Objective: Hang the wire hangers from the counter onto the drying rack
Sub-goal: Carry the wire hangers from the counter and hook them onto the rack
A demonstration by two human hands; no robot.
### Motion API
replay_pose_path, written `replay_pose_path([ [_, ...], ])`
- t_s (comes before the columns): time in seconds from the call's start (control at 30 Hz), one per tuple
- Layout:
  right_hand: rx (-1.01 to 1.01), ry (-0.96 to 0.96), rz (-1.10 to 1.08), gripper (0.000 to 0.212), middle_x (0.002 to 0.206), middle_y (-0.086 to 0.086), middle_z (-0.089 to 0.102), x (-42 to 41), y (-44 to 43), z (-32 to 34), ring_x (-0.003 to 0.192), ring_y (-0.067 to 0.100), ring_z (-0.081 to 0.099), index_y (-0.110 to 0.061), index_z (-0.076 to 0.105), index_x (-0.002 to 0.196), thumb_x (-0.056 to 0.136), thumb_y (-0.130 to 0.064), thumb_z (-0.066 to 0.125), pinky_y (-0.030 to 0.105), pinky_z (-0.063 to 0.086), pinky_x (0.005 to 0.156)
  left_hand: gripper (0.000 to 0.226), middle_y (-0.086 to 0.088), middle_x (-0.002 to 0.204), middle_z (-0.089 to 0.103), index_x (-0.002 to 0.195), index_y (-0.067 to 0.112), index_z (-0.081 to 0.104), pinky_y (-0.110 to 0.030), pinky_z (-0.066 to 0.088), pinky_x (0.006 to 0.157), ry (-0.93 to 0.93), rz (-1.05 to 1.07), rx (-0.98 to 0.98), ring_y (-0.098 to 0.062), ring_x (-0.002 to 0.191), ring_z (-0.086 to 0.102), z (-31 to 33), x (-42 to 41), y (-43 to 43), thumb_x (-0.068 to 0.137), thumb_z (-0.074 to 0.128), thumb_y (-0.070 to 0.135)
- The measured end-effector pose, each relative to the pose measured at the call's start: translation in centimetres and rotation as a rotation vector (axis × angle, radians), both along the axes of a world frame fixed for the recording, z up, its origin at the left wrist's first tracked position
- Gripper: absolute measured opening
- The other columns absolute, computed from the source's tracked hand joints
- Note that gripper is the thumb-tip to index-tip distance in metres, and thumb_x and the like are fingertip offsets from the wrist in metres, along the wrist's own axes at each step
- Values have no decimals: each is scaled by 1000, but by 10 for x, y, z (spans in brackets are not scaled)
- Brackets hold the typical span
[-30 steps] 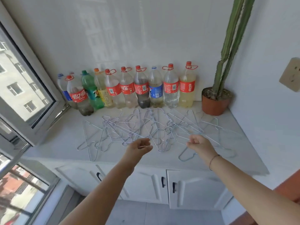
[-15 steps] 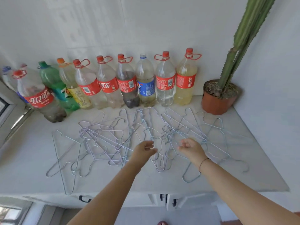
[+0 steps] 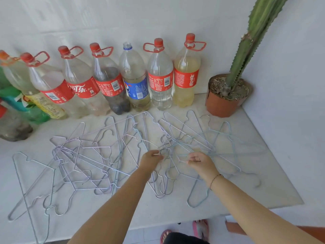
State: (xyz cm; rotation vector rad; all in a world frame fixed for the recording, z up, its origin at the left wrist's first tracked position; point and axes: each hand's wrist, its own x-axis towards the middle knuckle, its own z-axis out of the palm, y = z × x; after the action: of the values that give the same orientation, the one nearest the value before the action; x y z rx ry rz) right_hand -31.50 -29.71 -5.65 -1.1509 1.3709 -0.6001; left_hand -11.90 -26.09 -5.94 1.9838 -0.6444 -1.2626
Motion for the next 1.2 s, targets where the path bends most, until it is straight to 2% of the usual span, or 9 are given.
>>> replay_pose_path([
  [0.07, 10, -6, 9, 23, 93, 8, 57, 0, -7, -2, 90, 18, 55, -12, 59, 94, 76, 1, 68, 20, 43, 78, 31, -10, 85, 61, 113, 3, 62, -20, 43, 58, 42, 13, -14, -14, 67, 53, 2, 1, -3, 82, 67, 7],
  [0.17, 13, 22, 44, 26, 90, 5, 57, -2, -15, -6, 87, 16, 55, -12, 59, 98, 76, -2, 69, 23, 41, 82, 24, -5, 74, 61, 110, 0, 62, -20, 41, 59, 112, 37, -61, -14, 63, 54, 11, 5, -1, 87, 61, 5],
  [0.33, -8, 124, 261, 23, 85, 1, 57, -3, -13, -12, 84, 15, 56, -15, 59, 94, 76, -4, 68, 28, 44, 83, 23, -3, 77, 65, 110, 9, 66, -24, 46, 70, 175, 67, -167, -13, 67, 58, 30, 17, 10, 87, 60, 7],
  [0.47, 7, 263, 532, 20, 87, -2, 59, -5, -5, -19, 86, 14, 57, -20, 59, 90, 75, -13, 71, 28, 47, 85, 22, -3, 78, 65, 107, 10, 66, -22, 43, 67, 212, 101, -239, -13, 66, 56, 53, 23, 17, 88, 58, 3],
  [0.57, 25, 264, 602, 27, 83, -6, 58, -1, 0, -15, 84, 11, 57, -20, 59, 100, 76, -18, 71, 23, 47, 81, 23, -3, 80, 64, 109, 9, 65, -20, 43, 66, 221, 119, -256, -13, 68, 56, 67, 28, 21, 89, 57, 2],
  [0.77, 13, 197, 573, 33, 75, -2, 53, 8, -4, 7, 68, 7, 51, -14, 59, 111, 79, -13, 69, 15, 40, 65, 22, 4, 72, 66, 102, 17, 67, -19, 43, 67, 230, 165, -317, -6, 61, 59, 87, 44, 32, 88, 56, 3],
  [0.9, 63, 55, 503, 26, 70, 2, 49, 9, -6, 30, 59, 10, 44, -12, 58, 107, 82, -6, 65, 14, 38, 54, 20, 9, 66, 67, 100, 15, 66, -20, 42, 66, 241, 204, -384, -4, 58, 59, 107, 56, 38, 90, 54, 4],
  [1.1, 20, 60, 437, 27, 74, 1, 54, 8, -8, 48, 62, 10, 47, -13, 60, 109, 82, -10, 67, 18, 36, 51, 24, 5, 63, 58, 99, 14, 67, -19, 47, 65, 357, 295, -510, -9, 59, 55, 139, 72, 45, 92, 47, 2],
  [1.2, -3, 55, 395, 27, 72, 4, 55, 13, -7, 52, 60, 11, 47, -13, 61, 109, 83, -11, 66, 19, 35, 51, 24, 4, 66, 57, 105, 13, 66, -20, 46, 64, 326, 259, -533, -10, 61, 56, 150, 74, 52, 92, 48, 3],
])
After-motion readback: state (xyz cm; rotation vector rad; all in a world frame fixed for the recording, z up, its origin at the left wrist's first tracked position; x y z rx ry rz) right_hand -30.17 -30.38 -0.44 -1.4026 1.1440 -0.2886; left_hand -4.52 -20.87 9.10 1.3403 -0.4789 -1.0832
